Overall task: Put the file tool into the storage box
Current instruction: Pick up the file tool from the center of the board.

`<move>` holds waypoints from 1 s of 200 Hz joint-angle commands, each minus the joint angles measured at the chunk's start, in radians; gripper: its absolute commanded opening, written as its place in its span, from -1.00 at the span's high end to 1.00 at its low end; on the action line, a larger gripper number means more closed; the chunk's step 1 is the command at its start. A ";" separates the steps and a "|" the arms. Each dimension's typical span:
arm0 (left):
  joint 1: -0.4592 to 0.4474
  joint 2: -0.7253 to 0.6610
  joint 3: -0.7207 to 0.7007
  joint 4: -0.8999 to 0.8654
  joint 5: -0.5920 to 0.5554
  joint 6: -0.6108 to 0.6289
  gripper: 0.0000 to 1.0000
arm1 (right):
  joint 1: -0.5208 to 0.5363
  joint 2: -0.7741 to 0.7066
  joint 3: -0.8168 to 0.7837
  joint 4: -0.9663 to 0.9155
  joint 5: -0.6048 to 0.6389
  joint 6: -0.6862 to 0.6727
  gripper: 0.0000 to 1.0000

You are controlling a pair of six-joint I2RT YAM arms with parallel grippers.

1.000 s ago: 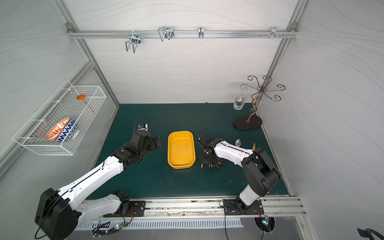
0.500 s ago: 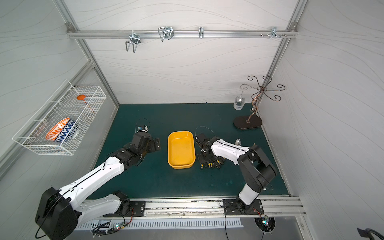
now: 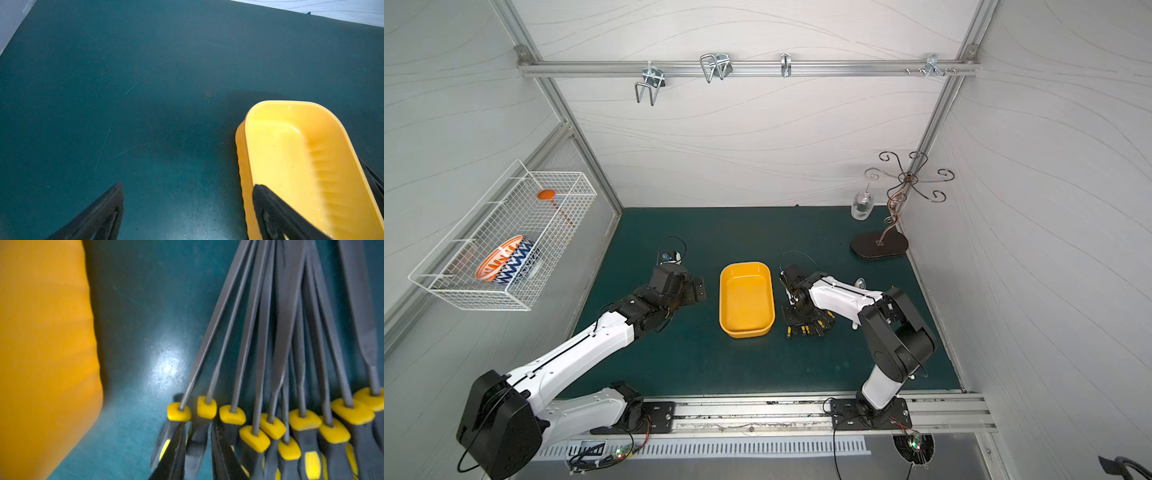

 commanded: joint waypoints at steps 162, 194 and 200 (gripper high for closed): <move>-0.002 -0.133 -0.008 -0.083 -0.048 -0.075 -0.99 | 0.005 0.018 -0.077 -0.028 0.075 0.032 0.43; -0.003 -0.152 -0.022 -0.077 -0.067 -0.071 -0.99 | 0.017 0.033 -0.093 -0.018 0.078 0.047 0.43; -0.003 -0.153 -0.025 -0.073 -0.067 -0.070 -0.99 | 0.019 0.030 -0.098 -0.016 0.080 0.052 0.43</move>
